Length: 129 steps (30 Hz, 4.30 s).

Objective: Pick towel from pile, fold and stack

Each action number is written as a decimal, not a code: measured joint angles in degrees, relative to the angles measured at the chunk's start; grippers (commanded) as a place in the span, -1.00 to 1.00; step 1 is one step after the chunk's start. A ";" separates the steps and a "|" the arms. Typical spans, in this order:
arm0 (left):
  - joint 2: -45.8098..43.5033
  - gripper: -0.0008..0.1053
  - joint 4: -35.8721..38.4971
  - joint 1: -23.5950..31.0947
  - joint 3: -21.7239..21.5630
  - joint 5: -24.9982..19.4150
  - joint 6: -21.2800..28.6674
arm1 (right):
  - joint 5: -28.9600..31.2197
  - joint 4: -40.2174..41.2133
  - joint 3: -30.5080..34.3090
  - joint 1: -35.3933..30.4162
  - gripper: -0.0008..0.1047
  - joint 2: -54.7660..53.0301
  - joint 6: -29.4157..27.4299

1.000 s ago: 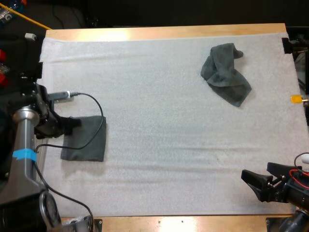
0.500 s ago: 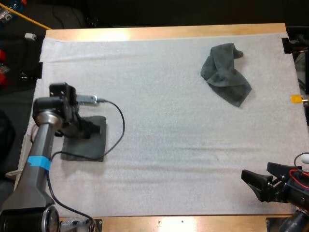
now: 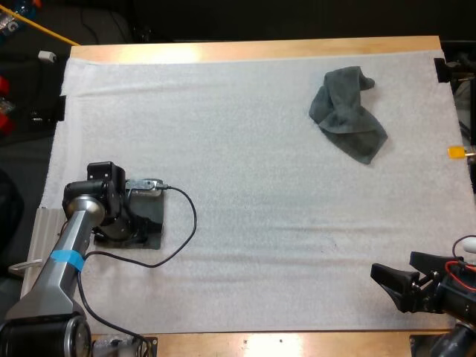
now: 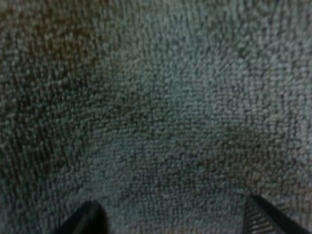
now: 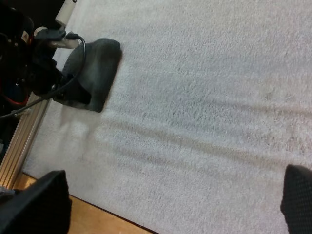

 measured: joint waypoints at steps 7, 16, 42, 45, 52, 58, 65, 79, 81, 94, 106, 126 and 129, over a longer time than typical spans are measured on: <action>-1.12 0.12 5.98 0.00 -8.65 1.59 0.00 | 0.00 0.09 0.00 0.00 0.62 0.00 0.00; -13.52 0.12 7.12 0.00 -15.88 6.72 0.00 | 1.06 0.09 0.04 0.00 0.62 0.00 0.00; -37.73 0.12 11.57 -5.91 -15.98 12.10 -1.73 | 0.10 -19.30 4.63 -10.71 0.62 21.72 -8.80; -39.52 0.12 12.25 -5.99 -15.98 12.09 -1.73 | -2.04 -19.30 4.63 -17.41 0.62 22.28 -10.68; -42.73 0.12 13.02 -5.99 -15.98 10.75 -1.73 | -7.27 -19.23 4.63 -33.14 0.62 20.66 -13.42; -43.09 0.12 13.07 -5.99 -15.98 10.77 -1.73 | -8.65 -14.58 4.63 -41.63 0.62 16.02 -22.11; -43.80 0.12 13.86 -5.99 -15.98 10.77 -1.73 | -8.85 -5.97 4.63 -47.35 0.62 9.30 -31.66; -57.40 0.12 14.37 -5.99 -15.98 7.34 -1.01 | -4.03 3.57 -2.04 -47.39 0.62 -3.18 -36.66; -60.58 0.12 14.48 -5.99 -15.98 6.68 -0.14 | -3.94 4.75 -2.96 -47.39 0.62 -5.09 -36.66; -77.58 0.12 24.11 -5.99 -14.41 4.29 2.49 | -3.88 10.49 -3.51 -47.39 0.62 -19.44 -36.88; -84.50 0.12 33.60 -5.99 -9.61 3.95 1.73 | -3.01 17.33 -4.02 -47.39 0.62 -23.92 -36.88; -84.39 0.12 21.53 -5.99 0.18 3.90 1.07 | -2.89 3.01 6.63 -47.39 0.62 -23.92 -34.28; -84.39 0.12 18.21 -5.99 3.02 3.90 0.26 | -2.89 1.97 8.68 -47.39 0.62 -23.92 -33.50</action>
